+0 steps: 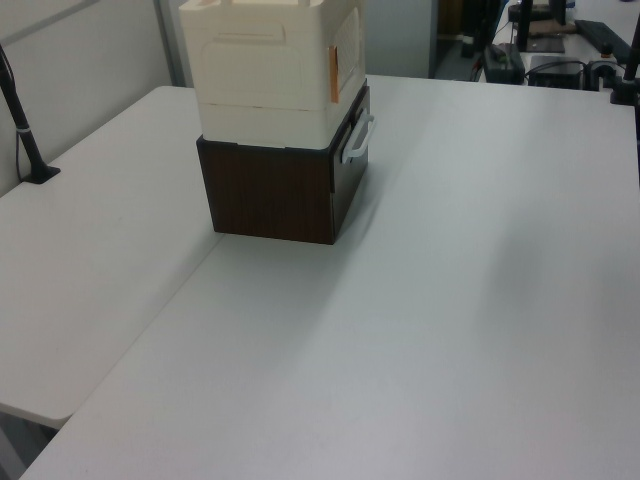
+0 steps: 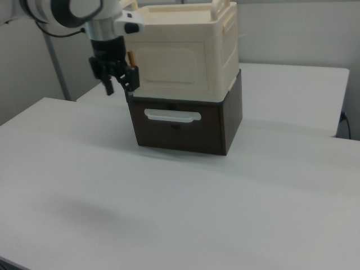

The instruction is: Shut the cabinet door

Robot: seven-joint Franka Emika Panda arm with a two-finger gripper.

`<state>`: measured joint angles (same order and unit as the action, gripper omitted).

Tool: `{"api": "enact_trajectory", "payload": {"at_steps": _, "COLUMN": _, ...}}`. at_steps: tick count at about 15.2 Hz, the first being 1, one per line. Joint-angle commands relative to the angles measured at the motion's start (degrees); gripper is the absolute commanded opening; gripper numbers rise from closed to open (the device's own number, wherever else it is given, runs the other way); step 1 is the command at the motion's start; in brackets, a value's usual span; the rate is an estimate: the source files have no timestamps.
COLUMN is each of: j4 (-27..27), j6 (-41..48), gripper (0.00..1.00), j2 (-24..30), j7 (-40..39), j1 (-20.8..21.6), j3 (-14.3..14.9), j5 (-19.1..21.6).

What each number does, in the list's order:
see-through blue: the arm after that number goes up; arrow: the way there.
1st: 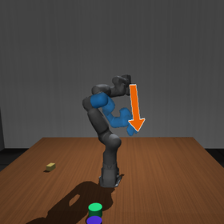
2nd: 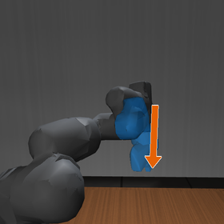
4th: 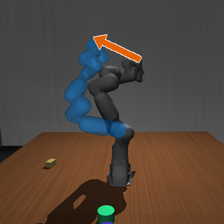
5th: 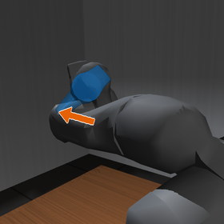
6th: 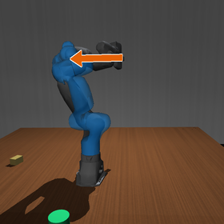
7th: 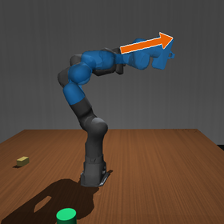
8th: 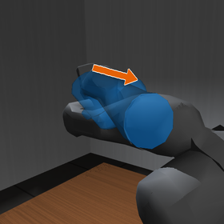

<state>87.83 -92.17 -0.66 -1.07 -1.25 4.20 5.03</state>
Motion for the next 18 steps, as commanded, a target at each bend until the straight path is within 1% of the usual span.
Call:
{"api": "enact_trajectory", "payload": {"at_steps": 1, "j4": 2.4, "j6": 2.4, "gripper": 1.00, "j2": 4.9, "j7": -0.8, "j1": 4.4, "j3": 2.9, "j5": -2.7}}
{"api": "enact_trajectory", "payload": {"at_steps": 2, "j4": 3.0, "j6": 2.3, "gripper": 1.00, "j2": 5.6, "j7": -0.9, "j1": 6.1, "j3": 5.3, "j5": -2.7}}
{"api": "enact_trajectory", "payload": {"at_steps": 3, "j4": 3.3, "j6": 2.3, "gripper": 1.00, "j2": 6.0, "j7": -1.6, "j1": 7.6, "j3": 7.0, "j5": -2.7}}
{"api": "enact_trajectory", "payload": {"at_steps": 4, "j4": 3.3, "j6": 1.8, "gripper": 1.00, "j2": 5.8, "j7": -2.8, "j1": 8.1, "j3": 7.6, "j5": -2.7}}
{"api": "enact_trajectory", "payload": {"at_steps": 8, "j4": 3.2, "j6": -2.2, "gripper": 1.00, "j2": 4.6, "j7": -4.4, "j1": 7.4, "j3": 7.8, "j5": -2.9}}
{"api": "enact_trajectory", "payload": {"at_steps": 18, "j4": 3.1, "j6": -2.1, "gripper": 1.00, "j2": 4.1, "j7": -4.1, "j1": 6.9, "j3": 7.8, "j5": -2.7}}
